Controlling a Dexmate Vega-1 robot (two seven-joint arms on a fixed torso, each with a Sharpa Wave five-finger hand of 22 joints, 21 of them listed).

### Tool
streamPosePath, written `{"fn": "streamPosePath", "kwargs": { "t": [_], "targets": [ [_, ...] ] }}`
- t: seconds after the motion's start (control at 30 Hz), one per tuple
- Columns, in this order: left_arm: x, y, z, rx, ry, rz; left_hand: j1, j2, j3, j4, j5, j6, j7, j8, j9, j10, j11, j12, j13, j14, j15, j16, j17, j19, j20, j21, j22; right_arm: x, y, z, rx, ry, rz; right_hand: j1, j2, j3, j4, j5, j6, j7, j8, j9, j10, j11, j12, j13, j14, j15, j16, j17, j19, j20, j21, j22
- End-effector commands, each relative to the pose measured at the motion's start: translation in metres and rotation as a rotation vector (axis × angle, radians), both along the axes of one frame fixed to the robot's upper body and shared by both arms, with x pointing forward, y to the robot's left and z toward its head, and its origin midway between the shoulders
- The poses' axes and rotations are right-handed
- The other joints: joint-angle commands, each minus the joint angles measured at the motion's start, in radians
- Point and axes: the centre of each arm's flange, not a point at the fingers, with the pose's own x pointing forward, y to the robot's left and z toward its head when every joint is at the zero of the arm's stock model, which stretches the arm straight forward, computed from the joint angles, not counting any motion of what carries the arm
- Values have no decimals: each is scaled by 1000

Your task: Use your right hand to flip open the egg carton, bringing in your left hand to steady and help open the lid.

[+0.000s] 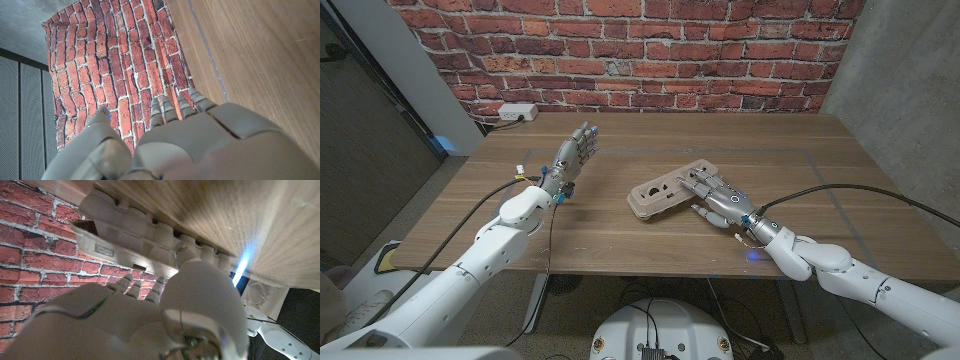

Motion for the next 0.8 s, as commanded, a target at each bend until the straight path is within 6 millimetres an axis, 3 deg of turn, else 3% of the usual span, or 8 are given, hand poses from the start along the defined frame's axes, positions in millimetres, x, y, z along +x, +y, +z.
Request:
{"fn": "streamPosePath", "kwargs": {
  "t": [0.03, 0.3, 0.5, 0.67, 0.8],
  "targets": [
    [-1, 0, -2, -8, 0, -1, -7, 3, -6, 1, 6, 7, 4, 2, 2, -3, -1, 1, 3, -8, -29, 7, 4, -2, 3, 5, 3, 1, 2, -2, 18, 10, 11, 1, -6, 9, 6, 1, -19, -9, 13, 2, 29, -3, 15, 6, -13, -157, 13, 3, 8, -99, 7, 2],
    [-1, -1, -3, -13, 3, -7, -10, 4, -8, 3, 7, 7, 2, 2, 2, 0, 0, 3, 3, -8, -29, 7, 3, -2, 3, 6, 3, 2, 5, -2, 32, 20, 32, -5, -11, 19, 17, -2, 37, -19, 26, 0, 134, -4, 50, 17, 27, -166, 18, 1, 28, -97, 13, 2],
    [-1, -1, -4, -14, 3, -9, -11, 4, -8, 3, 7, 7, 2, 2, 2, -2, -3, 2, 3, -8, -28, 7, 3, -2, 3, 6, 3, 1, 5, 0, 56, 25, 47, -43, -6, 25, 61, -13, 91, -23, 32, -1, 230, -4, 78, 26, 80, -169, 32, 7, 57, -95, 20, 2],
    [-1, 1, -6, -17, 4, -8, -12, 4, -9, 4, 7, 8, 2, 2, 2, 0, 0, 3, 3, -8, -28, 7, 3, -2, 3, 6, 3, -3, 4, 3, 75, 27, 53, -99, 2, 30, 118, -26, 145, -16, 36, -1, 332, -4, 105, 33, 134, -170, 48, 15, 79, -86, 24, 2],
    [-1, 1, -7, -20, 5, -12, -13, 5, -10, 4, 7, 8, 2, 2, 2, 0, 2, 3, 3, -8, -28, 7, 3, -2, 3, 6, 3, -3, 4, 5, 82, 24, 55, -105, -2, 35, 123, -28, 155, -13, 36, -1, 357, -4, 111, 35, 150, -174, 53, 16, 95, -81, 29, 2]
  ]
}}
